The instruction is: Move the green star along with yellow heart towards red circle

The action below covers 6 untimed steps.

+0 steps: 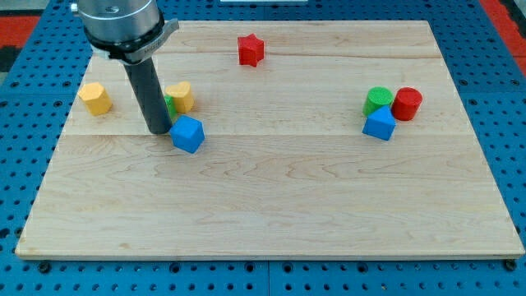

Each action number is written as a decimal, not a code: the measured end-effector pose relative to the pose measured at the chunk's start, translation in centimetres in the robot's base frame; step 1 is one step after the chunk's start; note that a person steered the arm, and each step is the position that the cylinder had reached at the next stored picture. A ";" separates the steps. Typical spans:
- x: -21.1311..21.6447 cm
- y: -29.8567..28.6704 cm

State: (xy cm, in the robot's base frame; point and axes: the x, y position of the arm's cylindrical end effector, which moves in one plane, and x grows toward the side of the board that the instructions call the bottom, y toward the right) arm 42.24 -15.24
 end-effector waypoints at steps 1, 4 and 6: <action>0.7 0.6; -2.9 -3.8; -3.1 5.1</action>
State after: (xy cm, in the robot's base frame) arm 39.15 -10.15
